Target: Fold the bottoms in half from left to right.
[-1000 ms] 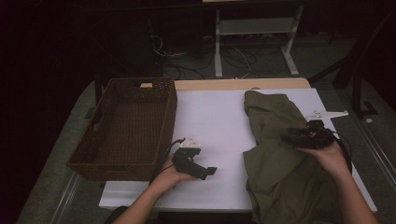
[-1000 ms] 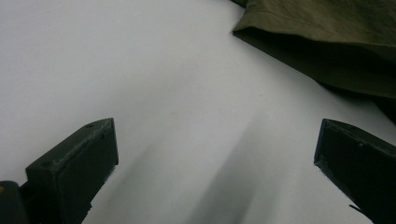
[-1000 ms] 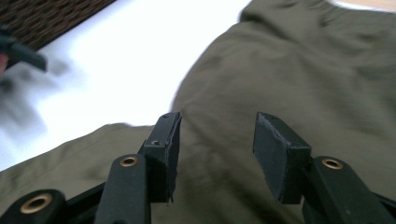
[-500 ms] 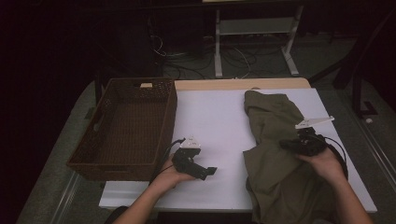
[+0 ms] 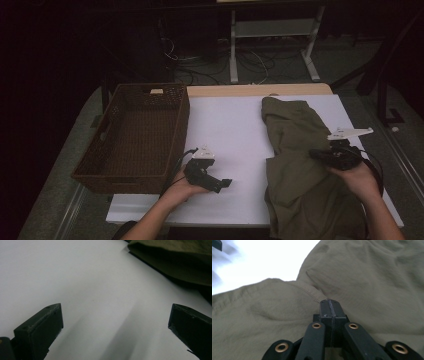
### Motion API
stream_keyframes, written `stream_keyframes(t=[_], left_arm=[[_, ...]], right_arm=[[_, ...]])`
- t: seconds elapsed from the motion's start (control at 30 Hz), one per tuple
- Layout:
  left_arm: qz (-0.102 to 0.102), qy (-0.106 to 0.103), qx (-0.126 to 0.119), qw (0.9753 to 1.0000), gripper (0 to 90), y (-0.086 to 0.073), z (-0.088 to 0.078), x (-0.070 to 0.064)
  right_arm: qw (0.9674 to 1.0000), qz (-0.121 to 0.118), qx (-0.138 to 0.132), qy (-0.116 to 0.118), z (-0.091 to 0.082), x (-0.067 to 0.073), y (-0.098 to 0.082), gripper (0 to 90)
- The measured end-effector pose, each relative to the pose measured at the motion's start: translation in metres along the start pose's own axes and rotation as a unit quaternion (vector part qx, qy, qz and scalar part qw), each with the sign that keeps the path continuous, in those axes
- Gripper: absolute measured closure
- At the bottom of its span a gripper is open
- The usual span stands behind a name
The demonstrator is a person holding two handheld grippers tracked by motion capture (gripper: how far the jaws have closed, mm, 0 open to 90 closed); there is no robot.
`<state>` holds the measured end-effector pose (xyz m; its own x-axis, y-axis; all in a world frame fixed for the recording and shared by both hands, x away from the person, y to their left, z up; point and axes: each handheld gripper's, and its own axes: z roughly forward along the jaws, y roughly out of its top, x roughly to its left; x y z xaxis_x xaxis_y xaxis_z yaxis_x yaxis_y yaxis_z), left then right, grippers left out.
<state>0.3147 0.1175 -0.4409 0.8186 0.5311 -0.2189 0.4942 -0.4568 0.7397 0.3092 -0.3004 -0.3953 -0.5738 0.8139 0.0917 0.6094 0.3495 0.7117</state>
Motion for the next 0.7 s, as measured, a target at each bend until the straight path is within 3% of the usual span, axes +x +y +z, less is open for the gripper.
stream_keyframes(t=[0.33,0.57,0.7], left_arm=[[0.002,0.001,0.002,1.0,0.0,0.0,0.0,0.001],[0.0,0.001,0.002,1.0,0.0,0.0,0.0,0.001],[0.001,0.0,0.003,1.0,0.0,0.0,0.001,0.0]], right_arm=[[0.9994,0.022,0.007,-0.027,-0.024,-0.013,-0.03,89.5],[0.9966,0.051,0.042,-0.05,-0.031,-0.03,-0.065,89.4],[0.9964,0.056,0.037,-0.053,-0.032,-0.032,-0.065,87.0]])
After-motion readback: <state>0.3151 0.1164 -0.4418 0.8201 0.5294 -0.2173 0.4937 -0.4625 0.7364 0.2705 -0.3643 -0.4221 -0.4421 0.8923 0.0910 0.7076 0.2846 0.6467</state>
